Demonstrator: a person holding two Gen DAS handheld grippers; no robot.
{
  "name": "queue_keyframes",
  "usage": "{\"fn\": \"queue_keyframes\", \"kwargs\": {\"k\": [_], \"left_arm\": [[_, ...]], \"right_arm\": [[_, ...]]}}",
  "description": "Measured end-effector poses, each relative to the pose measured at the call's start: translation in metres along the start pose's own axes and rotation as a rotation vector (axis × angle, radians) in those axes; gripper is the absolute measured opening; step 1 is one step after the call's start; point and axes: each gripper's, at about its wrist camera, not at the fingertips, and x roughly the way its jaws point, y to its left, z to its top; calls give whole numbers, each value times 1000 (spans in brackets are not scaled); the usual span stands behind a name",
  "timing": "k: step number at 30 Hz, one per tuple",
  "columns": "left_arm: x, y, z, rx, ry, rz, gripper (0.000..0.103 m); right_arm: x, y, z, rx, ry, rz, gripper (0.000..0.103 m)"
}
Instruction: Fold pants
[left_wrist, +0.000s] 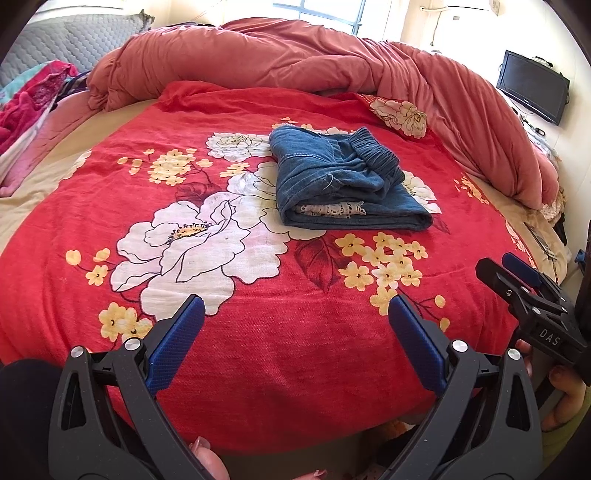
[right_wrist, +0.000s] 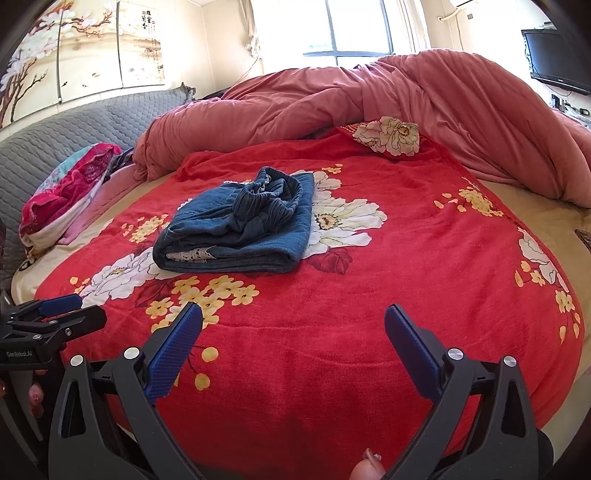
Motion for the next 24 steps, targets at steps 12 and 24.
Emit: {"fn": "queue_keyframes", "kwargs": {"k": [12, 24], "left_arm": [[0, -1, 0, 2, 4, 11, 93], [0, -1, 1, 2, 5, 10, 93]], "right_arm": [[1, 0, -2, 0, 1, -1, 98], [1, 0, -2, 0, 2, -2, 98]]}}
